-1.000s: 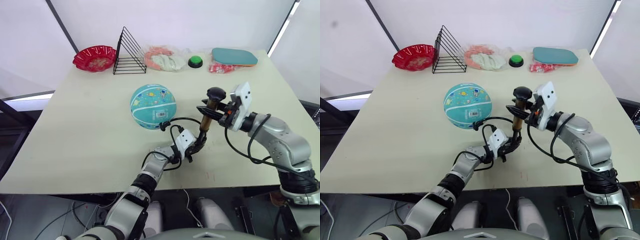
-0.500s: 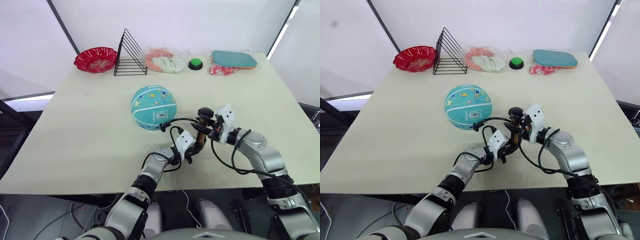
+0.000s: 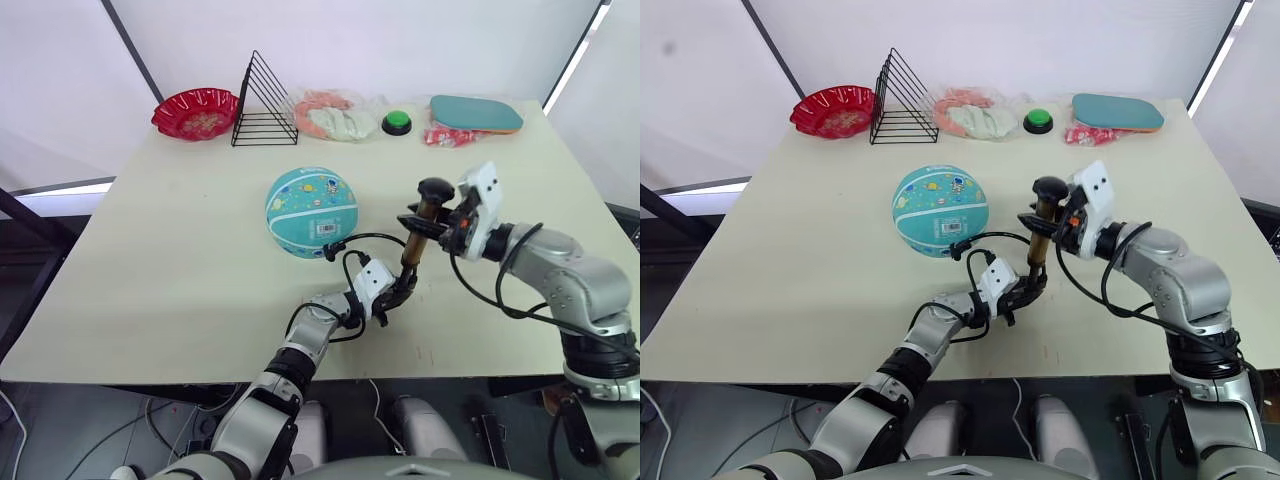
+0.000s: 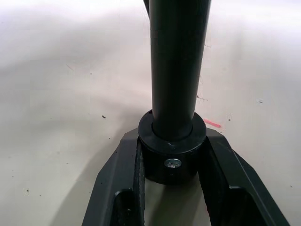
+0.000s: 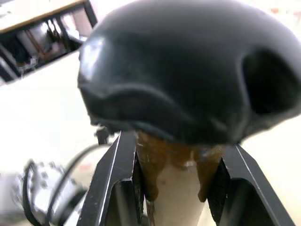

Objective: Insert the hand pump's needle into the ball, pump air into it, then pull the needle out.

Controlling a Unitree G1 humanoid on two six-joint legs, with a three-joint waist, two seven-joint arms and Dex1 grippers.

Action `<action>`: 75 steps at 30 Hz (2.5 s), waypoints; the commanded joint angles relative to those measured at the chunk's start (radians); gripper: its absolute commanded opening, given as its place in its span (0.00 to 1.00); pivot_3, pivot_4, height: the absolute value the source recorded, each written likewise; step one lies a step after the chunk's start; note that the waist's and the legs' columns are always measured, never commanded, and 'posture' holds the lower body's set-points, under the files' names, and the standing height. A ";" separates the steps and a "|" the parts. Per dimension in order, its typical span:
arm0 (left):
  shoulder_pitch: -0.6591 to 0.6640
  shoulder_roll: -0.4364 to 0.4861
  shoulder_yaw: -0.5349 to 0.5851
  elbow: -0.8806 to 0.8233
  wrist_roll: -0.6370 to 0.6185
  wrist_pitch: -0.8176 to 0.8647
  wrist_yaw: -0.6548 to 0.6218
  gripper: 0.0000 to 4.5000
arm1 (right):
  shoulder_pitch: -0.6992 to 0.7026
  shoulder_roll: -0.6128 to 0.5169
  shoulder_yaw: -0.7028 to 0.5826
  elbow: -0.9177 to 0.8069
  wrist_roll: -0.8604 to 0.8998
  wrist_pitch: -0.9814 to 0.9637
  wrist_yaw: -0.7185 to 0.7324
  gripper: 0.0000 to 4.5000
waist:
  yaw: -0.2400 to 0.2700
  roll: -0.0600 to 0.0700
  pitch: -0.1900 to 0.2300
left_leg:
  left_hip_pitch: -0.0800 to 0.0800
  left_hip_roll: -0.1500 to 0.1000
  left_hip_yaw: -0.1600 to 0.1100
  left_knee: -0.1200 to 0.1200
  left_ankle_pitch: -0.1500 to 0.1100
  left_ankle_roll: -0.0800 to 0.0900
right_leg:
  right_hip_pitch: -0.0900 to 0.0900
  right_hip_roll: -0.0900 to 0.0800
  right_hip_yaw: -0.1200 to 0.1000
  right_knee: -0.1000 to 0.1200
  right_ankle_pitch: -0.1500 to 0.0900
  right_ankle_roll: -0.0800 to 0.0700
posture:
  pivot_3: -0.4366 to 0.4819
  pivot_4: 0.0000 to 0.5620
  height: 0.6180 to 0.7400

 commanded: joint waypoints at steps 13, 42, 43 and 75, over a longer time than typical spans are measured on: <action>0.049 0.011 -0.024 0.082 0.019 0.044 -0.002 0.23 | 0.007 -0.043 -0.015 -0.028 0.043 -0.045 -0.007 0.24 | -0.001 0.002 0.004 | 0.001 0.000 0.001 0.001 0.000 0.000 | 0.001 0.000 0.001 0.000 0.000 0.000 | 0.48 0.27 1.00; 0.039 0.017 -0.015 0.084 0.022 0.045 0.000 0.23 | 0.153 0.007 0.155 0.182 -0.179 -0.302 0.103 0.24 | -0.001 -0.005 -0.015 | 0.016 0.001 0.001 -0.005 0.000 0.000 | 0.012 0.001 0.000 0.000 -0.005 -0.007 | 0.48 0.27 1.00; 0.037 0.016 -0.015 0.088 0.022 0.044 0.000 0.23 | 0.139 0.002 0.130 0.150 -0.157 -0.274 0.094 0.24 | 0.000 -0.003 -0.013 | 0.014 0.001 0.001 -0.005 0.000 0.000 | 0.011 0.000 0.000 0.000 -0.004 -0.006 | 0.48 0.27 1.00; 0.046 0.016 -0.014 0.080 0.018 0.035 -0.007 0.23 | 0.154 -0.037 0.176 0.087 -0.065 -0.170 0.026 0.24 | -0.007 -0.006 -0.013 | 0.006 0.001 0.000 0.000 0.000 0.000 | 0.004 0.000 0.000 0.000 -0.001 0.000 | 0.48 0.27 1.00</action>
